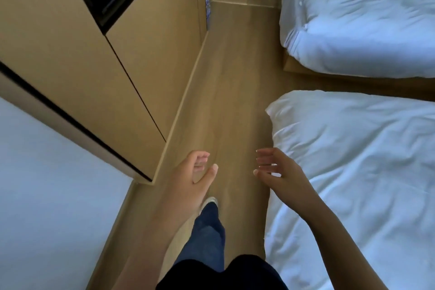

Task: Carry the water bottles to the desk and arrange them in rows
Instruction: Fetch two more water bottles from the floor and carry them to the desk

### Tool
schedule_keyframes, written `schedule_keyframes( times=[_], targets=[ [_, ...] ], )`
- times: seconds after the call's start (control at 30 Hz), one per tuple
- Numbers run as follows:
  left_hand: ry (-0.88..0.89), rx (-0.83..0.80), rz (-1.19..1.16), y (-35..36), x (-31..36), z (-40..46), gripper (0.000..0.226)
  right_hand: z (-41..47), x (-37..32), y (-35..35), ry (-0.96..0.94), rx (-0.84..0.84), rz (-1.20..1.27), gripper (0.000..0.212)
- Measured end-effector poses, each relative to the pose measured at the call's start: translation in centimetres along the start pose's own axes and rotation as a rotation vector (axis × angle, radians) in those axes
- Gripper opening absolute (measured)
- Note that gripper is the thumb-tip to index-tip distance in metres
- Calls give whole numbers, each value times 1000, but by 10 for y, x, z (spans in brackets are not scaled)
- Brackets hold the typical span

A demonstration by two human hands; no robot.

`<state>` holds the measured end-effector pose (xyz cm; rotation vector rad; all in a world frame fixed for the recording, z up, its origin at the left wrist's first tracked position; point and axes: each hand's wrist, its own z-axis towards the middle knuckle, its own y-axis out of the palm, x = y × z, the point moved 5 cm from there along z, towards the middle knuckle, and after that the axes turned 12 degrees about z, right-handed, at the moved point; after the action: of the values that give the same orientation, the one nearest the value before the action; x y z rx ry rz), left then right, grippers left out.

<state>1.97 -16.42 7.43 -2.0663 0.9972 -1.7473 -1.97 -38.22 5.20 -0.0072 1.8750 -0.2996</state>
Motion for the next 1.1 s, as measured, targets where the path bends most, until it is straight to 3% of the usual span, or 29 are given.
schedule_keyframes(
  times=[0.47, 1.1],
  targets=[
    [84, -104, 126, -38, 71, 320, 26, 296, -88, -43, -2, 89, -91, 35],
    [68, -62, 127, -14, 226, 734, 23, 715, -195, -190, -29, -33, -323, 39]
  ],
)
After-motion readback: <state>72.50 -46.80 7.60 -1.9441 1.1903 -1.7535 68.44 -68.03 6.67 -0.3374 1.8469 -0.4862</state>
